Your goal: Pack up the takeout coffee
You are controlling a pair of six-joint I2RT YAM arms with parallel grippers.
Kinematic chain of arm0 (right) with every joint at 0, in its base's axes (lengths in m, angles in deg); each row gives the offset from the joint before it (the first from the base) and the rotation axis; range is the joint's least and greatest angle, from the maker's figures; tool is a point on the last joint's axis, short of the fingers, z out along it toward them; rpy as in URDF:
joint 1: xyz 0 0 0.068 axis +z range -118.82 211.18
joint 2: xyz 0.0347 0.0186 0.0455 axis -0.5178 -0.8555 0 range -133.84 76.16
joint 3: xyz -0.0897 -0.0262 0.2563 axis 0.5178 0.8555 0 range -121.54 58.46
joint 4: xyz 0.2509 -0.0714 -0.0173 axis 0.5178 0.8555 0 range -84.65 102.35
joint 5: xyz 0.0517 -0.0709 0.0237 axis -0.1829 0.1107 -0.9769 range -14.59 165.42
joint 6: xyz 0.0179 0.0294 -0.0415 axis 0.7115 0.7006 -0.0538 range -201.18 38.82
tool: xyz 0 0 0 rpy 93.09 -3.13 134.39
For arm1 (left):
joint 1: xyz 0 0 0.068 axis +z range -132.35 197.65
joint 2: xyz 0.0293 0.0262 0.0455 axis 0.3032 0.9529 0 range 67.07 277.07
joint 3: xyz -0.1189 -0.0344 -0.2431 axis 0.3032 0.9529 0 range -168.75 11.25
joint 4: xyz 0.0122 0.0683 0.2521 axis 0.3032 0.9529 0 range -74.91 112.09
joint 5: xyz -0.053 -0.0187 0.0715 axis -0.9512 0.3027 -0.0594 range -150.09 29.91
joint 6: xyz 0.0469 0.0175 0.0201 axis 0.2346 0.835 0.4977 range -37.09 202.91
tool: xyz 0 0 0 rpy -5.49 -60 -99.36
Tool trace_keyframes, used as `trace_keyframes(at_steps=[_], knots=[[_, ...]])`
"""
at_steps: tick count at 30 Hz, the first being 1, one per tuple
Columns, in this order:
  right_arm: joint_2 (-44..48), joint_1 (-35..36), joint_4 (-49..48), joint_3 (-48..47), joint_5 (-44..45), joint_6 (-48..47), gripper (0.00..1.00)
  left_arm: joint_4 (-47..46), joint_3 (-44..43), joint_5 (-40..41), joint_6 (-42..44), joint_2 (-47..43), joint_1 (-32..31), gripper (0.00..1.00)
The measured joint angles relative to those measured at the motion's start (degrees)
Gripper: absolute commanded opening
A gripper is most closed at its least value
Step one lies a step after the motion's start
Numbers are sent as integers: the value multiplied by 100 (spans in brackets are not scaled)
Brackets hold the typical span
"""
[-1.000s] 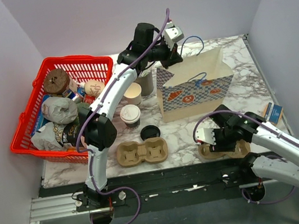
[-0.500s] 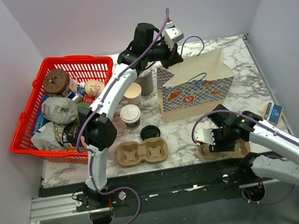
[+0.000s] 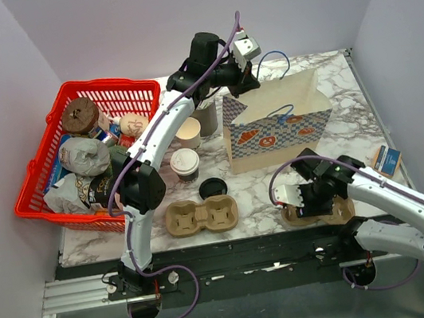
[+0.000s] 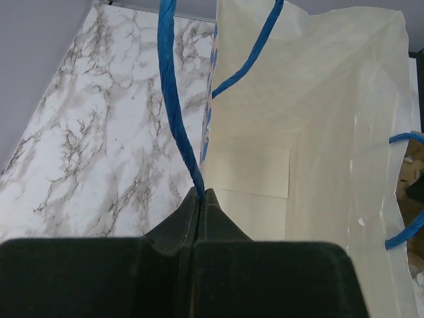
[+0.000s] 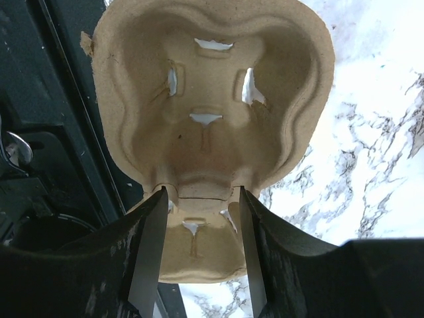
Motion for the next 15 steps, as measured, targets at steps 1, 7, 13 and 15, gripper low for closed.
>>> trace_keyframes(at_steps=[1,7,13,15], knots=[[-24,2,-2,0,0,-9,56,-2,0,-4,-2,0,0,0],[-149,2,-24,0,2,-85,57,-7,0,-17,-55,0,0,0],[-254,2,-92,11,28,-155,53,-9,0,-31,-61,0,2,0],[-254,2,-118,44,48,-184,46,-7,0,-35,-61,0,4,0]])
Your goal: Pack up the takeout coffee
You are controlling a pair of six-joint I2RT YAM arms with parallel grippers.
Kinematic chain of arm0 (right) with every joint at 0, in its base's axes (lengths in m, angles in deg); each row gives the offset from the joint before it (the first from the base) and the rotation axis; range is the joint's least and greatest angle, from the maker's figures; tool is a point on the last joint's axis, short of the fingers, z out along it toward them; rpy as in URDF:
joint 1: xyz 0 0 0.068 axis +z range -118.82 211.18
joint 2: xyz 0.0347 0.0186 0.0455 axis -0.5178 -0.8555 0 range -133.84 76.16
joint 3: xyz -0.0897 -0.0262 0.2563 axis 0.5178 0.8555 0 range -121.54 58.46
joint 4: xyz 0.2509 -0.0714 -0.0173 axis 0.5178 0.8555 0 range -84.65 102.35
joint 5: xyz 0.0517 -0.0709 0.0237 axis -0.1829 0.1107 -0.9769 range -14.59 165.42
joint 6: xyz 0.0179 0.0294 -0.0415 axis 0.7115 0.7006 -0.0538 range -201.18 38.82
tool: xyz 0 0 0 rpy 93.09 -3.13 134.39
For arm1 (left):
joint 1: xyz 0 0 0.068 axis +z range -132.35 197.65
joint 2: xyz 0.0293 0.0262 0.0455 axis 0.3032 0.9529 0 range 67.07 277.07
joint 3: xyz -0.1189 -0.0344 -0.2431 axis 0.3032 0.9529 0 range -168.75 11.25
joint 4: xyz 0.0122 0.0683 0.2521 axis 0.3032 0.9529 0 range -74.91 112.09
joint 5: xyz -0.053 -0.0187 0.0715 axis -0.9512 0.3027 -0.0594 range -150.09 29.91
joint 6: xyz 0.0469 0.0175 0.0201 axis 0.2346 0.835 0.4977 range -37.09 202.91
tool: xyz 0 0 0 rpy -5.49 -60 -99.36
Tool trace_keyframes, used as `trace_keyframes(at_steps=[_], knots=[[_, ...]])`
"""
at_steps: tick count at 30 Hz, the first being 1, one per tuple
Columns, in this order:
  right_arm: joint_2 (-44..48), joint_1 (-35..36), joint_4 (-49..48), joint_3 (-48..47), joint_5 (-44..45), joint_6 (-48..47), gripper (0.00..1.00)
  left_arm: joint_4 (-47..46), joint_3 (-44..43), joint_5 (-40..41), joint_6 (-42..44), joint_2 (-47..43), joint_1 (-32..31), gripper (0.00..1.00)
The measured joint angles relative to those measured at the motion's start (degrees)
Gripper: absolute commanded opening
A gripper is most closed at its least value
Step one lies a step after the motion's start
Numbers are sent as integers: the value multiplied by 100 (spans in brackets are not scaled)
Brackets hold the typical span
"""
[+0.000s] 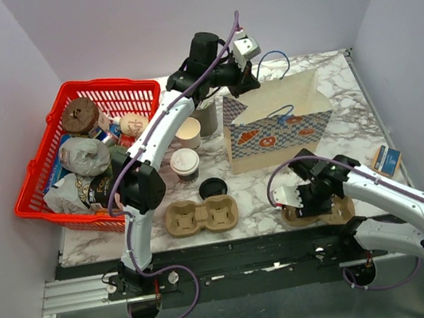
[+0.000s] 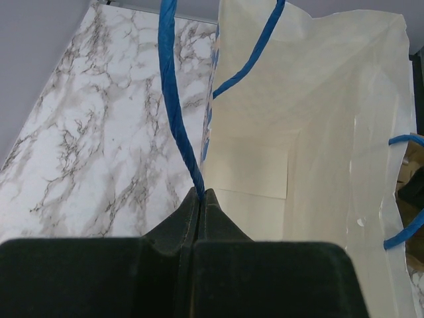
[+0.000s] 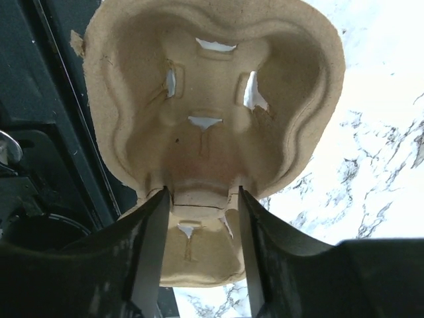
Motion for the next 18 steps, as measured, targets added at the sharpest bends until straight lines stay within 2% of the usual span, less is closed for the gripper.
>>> trace_keyframes(at_steps=[6,10,18], knots=[[28,0,55,2,39,-66,37,-2,0,-4,-15,0,13,0],[142,0,291,-199,52,-87,34,-4,0,-42,-28,0,24,0],[417,-2,1056,-2050,-225,-81,30,-44,94,-120,-33,-20,31,0]])
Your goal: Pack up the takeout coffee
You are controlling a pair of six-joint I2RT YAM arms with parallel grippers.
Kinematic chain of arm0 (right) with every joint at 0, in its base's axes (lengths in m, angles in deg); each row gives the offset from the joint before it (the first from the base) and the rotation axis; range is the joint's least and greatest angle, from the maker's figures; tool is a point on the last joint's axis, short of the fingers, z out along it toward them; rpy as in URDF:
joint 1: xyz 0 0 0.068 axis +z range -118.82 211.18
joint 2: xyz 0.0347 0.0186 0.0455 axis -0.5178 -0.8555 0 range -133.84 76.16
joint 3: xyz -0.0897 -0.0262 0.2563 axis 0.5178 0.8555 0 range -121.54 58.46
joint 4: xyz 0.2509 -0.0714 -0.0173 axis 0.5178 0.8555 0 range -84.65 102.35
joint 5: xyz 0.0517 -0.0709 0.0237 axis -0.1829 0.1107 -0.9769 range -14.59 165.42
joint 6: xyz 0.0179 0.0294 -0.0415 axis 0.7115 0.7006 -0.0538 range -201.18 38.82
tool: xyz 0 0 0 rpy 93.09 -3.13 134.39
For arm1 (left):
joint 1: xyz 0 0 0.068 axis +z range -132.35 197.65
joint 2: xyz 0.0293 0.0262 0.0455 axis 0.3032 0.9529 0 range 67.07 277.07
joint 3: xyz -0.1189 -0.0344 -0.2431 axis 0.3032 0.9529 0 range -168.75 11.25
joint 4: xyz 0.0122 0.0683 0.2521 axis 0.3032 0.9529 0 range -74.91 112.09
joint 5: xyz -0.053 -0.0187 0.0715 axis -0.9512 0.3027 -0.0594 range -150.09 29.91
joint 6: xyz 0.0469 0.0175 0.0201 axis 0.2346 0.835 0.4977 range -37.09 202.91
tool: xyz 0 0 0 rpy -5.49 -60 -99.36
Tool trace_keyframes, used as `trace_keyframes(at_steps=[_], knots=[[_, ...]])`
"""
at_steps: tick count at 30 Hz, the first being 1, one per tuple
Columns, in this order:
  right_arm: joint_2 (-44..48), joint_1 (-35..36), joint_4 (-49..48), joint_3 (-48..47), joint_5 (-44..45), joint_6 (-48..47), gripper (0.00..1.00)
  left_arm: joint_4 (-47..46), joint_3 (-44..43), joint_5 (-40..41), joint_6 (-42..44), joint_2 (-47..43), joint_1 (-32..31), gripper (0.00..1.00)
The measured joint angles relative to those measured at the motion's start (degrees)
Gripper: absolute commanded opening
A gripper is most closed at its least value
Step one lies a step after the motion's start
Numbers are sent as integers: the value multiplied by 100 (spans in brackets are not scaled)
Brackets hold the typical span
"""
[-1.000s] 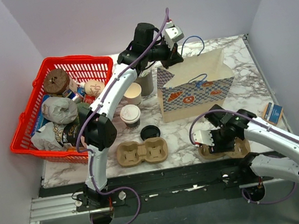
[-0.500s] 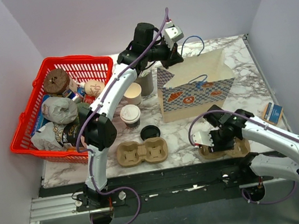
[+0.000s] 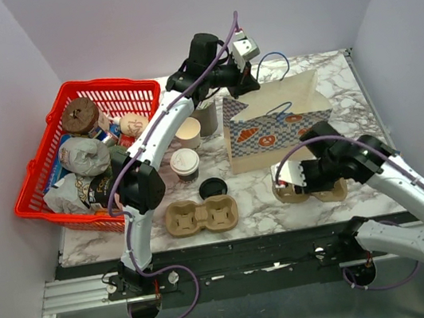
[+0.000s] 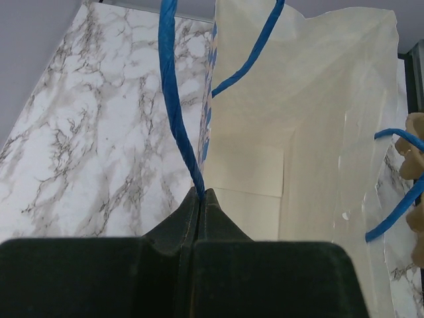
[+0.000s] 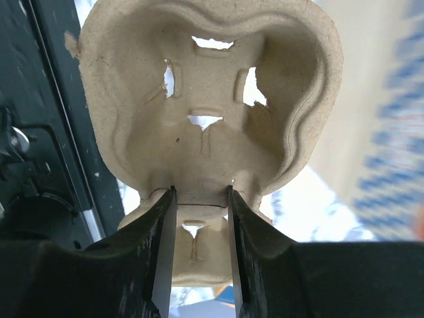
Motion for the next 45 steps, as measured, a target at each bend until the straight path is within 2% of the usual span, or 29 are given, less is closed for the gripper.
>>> trace_keyframes(at_steps=[7,11,17,25,31,36,41,45], knots=[[-356,0,509,-2852,-713,350,1,-61,57,-83,-37,-20,7,0],[-610,0,162,-4179,-841,833,1,-245,96,-129,-269,-20,7,0],[-977,0,-708,-5331,-625,1283,1,-402,98,-243,-442,-22,2,0],[-1174,-11,-1578,-5180,-398,1128,1,-527,610,-365,-546,-358,-33,0],[-1104,-400,-1906,-3877,-363,831,1,-820,1108,-407,-813,-752,-66,0],[-1084,-986,-1923,-3348,-529,516,1,-999,1266,-476,-1130,-859,-85,0],[-942,-1023,-1733,-3265,-844,22,1,-1165,1287,-518,-1508,-863,-94,0],[-1062,-1023,-1154,-3486,-1106,-173,1,-1252,1327,-514,-1954,-907,-138,0]])
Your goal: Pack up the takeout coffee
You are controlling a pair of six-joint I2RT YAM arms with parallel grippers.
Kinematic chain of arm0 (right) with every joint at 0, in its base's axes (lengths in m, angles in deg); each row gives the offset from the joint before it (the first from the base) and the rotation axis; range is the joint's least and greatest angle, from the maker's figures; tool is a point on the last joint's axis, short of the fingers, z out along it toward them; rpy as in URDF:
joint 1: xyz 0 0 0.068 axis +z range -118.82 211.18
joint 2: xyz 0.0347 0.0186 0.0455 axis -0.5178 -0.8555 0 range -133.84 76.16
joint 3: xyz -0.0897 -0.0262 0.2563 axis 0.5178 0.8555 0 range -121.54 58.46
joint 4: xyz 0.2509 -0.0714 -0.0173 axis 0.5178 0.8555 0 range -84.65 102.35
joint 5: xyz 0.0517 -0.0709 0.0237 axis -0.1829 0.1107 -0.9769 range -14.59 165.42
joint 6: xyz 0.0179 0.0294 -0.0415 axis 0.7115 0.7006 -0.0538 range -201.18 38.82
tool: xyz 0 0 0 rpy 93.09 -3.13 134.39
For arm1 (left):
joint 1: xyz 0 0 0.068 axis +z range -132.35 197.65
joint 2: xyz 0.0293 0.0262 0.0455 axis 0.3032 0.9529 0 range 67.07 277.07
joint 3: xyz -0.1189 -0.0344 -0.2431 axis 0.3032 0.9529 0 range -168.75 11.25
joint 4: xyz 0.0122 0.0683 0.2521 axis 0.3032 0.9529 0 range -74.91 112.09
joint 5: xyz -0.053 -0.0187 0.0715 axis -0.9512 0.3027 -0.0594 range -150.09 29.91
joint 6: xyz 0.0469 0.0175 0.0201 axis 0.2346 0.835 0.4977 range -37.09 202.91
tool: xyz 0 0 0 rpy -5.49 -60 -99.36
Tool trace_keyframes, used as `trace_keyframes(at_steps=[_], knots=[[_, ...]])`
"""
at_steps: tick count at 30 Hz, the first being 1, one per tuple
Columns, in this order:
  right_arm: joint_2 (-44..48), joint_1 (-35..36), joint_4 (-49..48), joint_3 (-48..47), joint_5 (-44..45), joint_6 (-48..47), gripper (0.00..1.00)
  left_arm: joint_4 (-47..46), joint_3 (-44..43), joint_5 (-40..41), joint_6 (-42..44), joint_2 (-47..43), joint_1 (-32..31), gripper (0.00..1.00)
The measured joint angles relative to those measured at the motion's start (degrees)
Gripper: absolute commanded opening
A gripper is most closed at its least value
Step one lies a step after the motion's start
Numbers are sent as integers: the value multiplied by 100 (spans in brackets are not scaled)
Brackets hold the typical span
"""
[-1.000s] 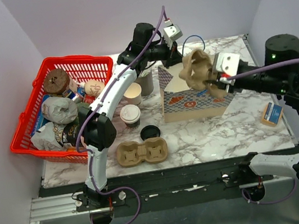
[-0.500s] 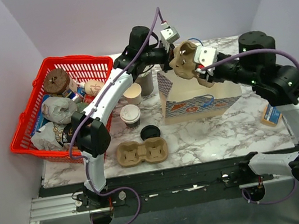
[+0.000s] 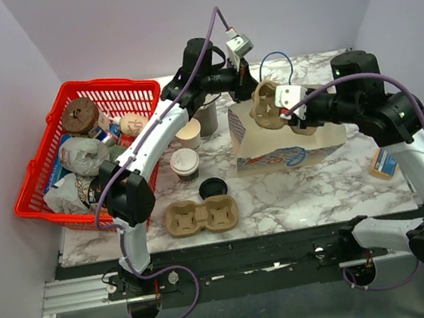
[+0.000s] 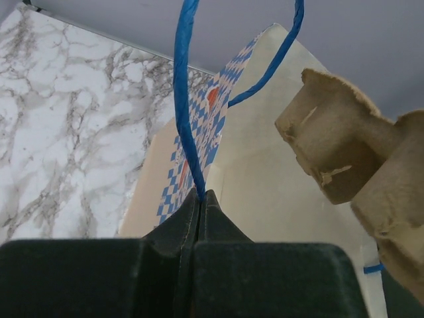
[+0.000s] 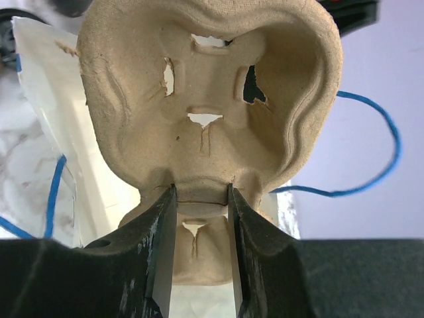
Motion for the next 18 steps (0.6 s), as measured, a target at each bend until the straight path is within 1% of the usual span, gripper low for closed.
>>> trace_keyframes(at_steps=[5,10,14,18], knots=[[-271,0,680,-319,-162,-131,1,-9,254,-57,-509,-243,-46,0],[-356,0,1366,-564,-249,-310,1,177,238,-208,-623,-321,-55,0],[-358,0,1620,-651,-310,-407,0,479,46,-382,-654,-319,-55,0],[-452,0,1768,-911,-411,-433,0,529,-181,-544,-699,-321,-61,0]])
